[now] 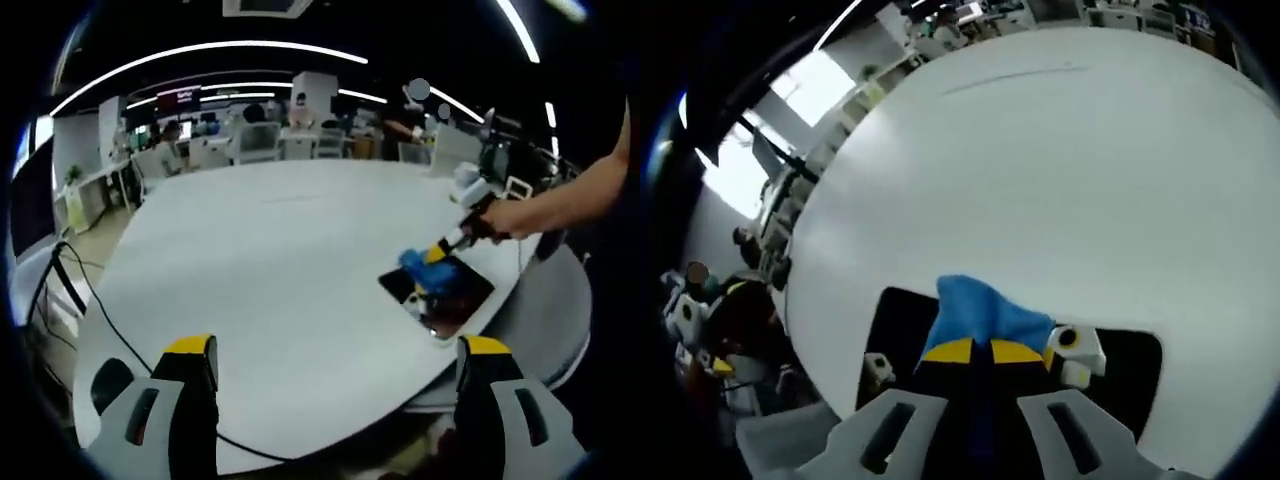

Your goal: Wipe the mirror surface with the cleaning cloth until all visible marks leave the cleaned area.

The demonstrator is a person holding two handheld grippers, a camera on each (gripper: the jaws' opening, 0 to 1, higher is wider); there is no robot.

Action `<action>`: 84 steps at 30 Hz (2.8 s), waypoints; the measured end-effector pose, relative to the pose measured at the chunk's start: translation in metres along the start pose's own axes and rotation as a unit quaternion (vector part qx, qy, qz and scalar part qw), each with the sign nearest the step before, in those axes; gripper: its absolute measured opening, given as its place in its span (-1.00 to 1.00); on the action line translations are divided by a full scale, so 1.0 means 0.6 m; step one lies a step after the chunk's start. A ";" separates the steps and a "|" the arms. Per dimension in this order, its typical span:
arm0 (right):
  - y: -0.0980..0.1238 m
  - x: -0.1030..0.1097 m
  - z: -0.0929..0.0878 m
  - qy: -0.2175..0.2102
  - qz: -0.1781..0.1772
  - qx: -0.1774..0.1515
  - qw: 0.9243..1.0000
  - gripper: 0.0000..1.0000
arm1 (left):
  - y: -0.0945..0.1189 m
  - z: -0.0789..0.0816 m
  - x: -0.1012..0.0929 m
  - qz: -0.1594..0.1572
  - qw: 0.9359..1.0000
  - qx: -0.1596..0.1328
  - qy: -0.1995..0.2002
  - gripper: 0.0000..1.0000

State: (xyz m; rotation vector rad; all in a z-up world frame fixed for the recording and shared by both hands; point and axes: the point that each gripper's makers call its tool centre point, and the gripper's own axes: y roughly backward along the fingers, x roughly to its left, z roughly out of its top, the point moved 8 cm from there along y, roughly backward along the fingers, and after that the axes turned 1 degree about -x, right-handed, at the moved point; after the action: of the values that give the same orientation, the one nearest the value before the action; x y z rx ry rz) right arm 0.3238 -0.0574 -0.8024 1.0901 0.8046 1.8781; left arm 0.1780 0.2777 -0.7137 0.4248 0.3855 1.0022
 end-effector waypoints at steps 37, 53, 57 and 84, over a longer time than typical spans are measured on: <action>-0.044 0.124 -0.032 0.057 0.040 0.044 0.997 -1.00 | -0.014 -0.012 -0.006 -0.002 1.000 0.004 0.026 0.99; -0.033 0.139 -0.057 0.087 0.051 0.055 0.993 -1.00 | -0.032 0.000 -0.014 -0.008 1.000 -0.004 0.026 0.99; -0.033 0.135 -0.057 0.089 0.055 0.053 0.993 -1.00 | -0.033 0.001 -0.015 -0.008 1.000 -0.001 0.026 0.99; 0.056 -0.028 -0.076 0.027 0.019 0.033 0.999 -1.00 | -0.044 0.007 -0.027 -0.012 1.000 0.004 0.016 0.99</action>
State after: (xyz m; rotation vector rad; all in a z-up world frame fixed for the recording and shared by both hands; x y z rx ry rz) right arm 0.2775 -0.0939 -0.8010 1.1076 0.8874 1.9319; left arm 0.1911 0.2505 -0.7215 0.4109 0.4223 0.9854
